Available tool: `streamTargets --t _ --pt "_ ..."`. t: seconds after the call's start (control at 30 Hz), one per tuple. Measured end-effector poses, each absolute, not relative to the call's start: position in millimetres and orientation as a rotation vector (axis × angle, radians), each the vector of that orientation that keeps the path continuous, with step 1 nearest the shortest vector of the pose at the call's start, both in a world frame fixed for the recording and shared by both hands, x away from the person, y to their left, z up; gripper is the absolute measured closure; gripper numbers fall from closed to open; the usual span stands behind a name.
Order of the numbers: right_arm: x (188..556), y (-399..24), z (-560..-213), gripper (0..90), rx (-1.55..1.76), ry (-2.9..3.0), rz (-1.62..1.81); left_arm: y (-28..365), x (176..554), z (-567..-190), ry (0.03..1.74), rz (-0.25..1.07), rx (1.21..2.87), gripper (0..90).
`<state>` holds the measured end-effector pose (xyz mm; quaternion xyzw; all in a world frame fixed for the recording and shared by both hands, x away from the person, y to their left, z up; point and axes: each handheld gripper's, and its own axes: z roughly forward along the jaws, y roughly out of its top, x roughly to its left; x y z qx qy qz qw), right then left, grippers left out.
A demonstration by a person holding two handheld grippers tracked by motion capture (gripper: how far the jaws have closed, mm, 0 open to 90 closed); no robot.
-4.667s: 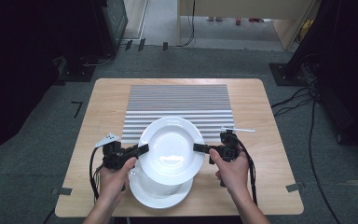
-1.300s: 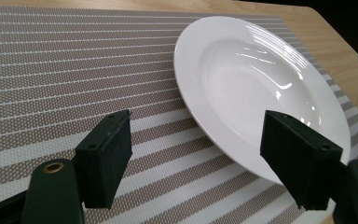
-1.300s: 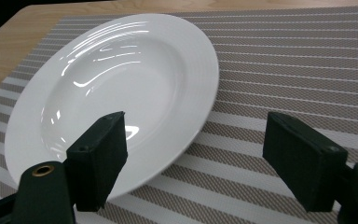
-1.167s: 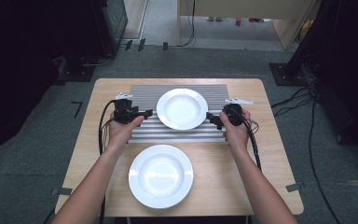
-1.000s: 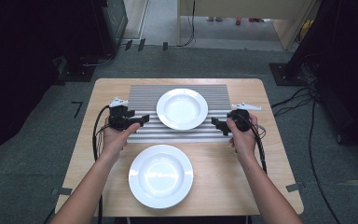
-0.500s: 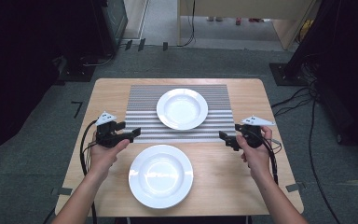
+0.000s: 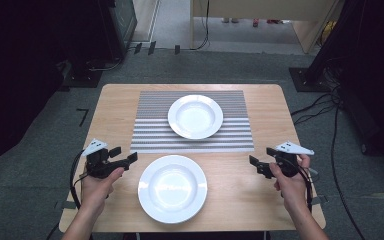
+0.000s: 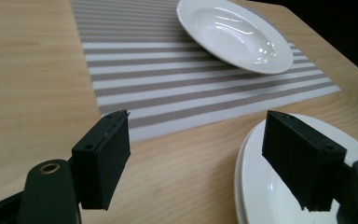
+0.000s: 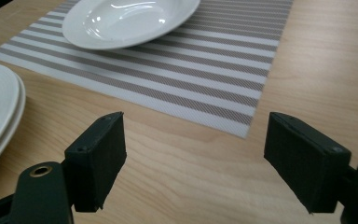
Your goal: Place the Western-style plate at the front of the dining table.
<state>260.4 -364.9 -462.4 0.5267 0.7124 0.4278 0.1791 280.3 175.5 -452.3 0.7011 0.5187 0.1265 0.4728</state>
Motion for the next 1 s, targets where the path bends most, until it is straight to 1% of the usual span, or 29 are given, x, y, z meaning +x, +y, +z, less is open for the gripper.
streamTargets --t 0.13,0.2,0.4,0.47,0.5,0.53,0.63,0.7,0.77,1.0 --pt "250 -377 -468 21.2 1.526 2.0 1.196 188 270 -462 1.312 0.315 1.691 23.6" --pt "242 -386 -473 20.9 1.532 1.998 1.185 199 259 -471 1.35 0.338 1.688 23.6" --pt "229 -405 -483 21.1 1.568 1.987 1.138 217 244 -485 1.41 0.371 1.693 24.1" --pt "220 -415 -492 21.0 1.595 1.984 1.107 224 237 -490 1.436 0.391 1.708 24.1" --pt "220 -415 -492 21.0 1.595 1.984 1.107 224 237 -490 1.436 0.391 1.708 24.1" --pt "213 -421 -497 21.0 1.608 1.976 1.089 227 231 -495 1.461 0.445 1.742 24.1" --pt "204 -428 -503 20.6 1.62 1.975 1.061 231 223 -501 1.484 0.492 1.782 24.3" --pt "201 -430 -506 20.5 1.619 1.979 1.044 232 222 -502 1.487 0.495 1.79 24.3" --pt "195 -434 -513 18.1 1.624 2.003 1.018 234 215 -506 1.496 0.51 1.819 24.7" --pt "191 -434 -521 17.1 1.607 1.999 0.945 230 207 -513 1.491 0.558 1.858 25.1"
